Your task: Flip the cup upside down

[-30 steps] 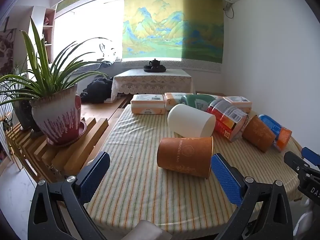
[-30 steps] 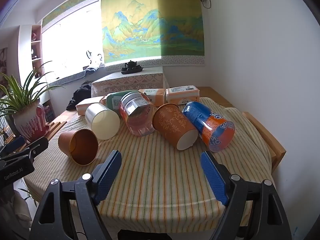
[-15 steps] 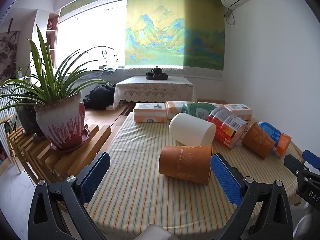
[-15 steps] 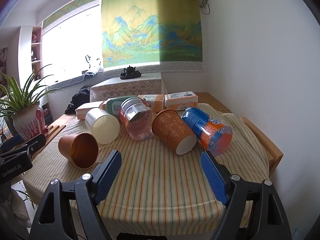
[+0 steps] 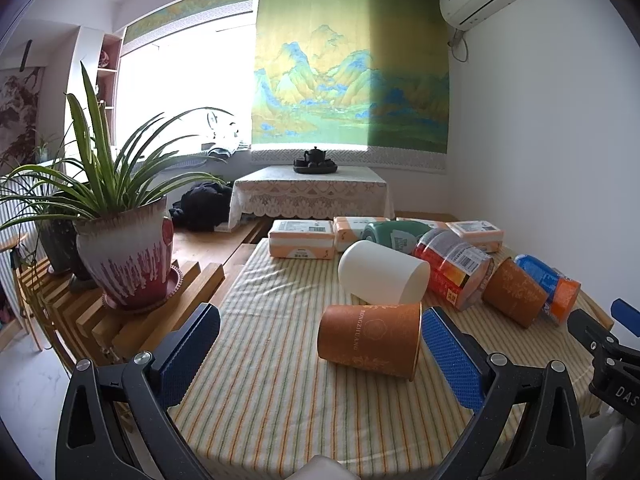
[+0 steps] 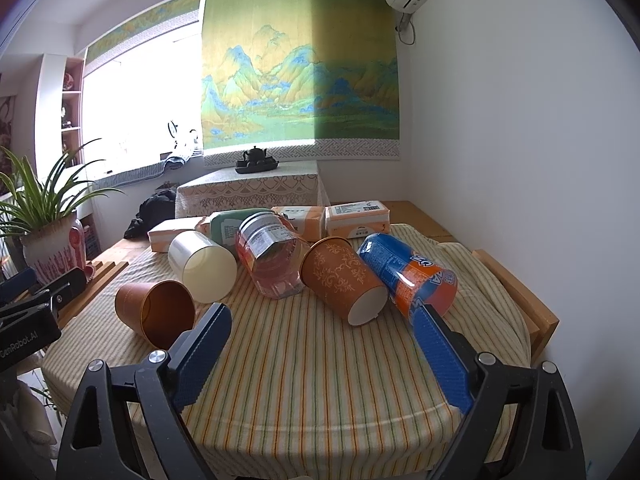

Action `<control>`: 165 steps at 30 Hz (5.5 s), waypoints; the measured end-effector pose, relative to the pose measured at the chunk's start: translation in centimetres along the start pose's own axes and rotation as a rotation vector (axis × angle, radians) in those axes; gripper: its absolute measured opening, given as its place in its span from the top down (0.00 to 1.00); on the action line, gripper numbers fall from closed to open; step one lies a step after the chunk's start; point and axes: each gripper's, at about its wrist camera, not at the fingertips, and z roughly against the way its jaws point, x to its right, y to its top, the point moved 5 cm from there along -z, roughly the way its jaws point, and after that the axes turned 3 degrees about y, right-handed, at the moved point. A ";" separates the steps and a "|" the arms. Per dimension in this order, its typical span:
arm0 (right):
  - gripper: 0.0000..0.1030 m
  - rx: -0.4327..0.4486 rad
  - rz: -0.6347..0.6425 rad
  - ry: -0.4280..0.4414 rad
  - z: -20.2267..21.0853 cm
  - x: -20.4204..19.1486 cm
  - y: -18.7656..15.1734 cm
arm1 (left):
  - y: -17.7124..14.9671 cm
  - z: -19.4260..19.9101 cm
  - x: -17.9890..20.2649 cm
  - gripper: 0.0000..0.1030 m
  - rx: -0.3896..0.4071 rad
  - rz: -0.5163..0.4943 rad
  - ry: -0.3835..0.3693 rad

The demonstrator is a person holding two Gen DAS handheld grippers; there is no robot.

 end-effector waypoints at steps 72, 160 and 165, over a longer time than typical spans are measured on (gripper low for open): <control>0.12 -0.364 0.157 0.206 -14.6 -2.1 6.8 | -0.5 -3.5 -1.5 0.01 -0.083 0.011 0.003; 0.28 -0.397 0.190 0.268 -6.8 -4.3 2.0 | -1.0 -0.9 0.2 0.01 -0.117 -0.050 -0.055; 0.28 -0.371 0.206 0.246 -5.8 -4.8 0.8 | -1.5 -1.3 0.4 0.01 -0.155 -0.045 -0.085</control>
